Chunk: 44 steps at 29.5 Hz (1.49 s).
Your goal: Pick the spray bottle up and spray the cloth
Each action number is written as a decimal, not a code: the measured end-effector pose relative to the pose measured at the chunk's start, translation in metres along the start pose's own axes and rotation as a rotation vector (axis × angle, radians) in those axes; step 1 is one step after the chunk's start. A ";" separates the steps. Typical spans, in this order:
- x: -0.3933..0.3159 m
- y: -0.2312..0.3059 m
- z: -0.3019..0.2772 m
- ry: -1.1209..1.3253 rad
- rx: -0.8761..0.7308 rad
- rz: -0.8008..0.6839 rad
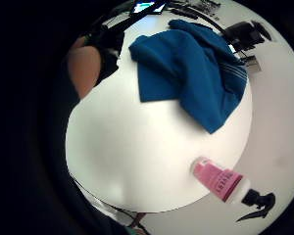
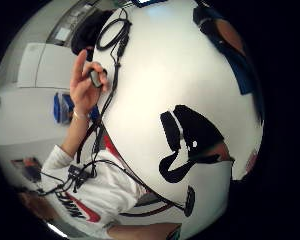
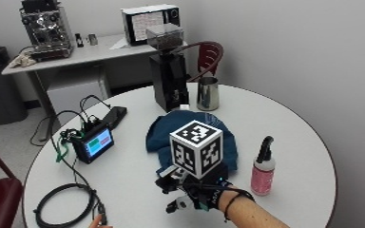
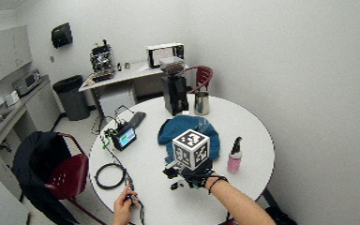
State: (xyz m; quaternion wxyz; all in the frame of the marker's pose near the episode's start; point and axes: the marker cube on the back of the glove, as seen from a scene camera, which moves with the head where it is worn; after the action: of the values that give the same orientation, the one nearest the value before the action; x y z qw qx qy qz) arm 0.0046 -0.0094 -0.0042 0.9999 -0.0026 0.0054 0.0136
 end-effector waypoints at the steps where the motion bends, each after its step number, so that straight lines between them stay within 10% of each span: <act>1: 0.002 -0.004 -0.002 0.001 -0.002 0.009; 24: 0.055 -0.061 -0.032 -0.080 -0.029 0.312; 44: -0.017 0.081 -0.055 -0.048 0.200 -0.078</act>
State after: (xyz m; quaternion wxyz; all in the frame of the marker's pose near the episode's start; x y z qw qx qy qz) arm -0.0154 0.0712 -0.0594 0.9948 0.0972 -0.0170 -0.0260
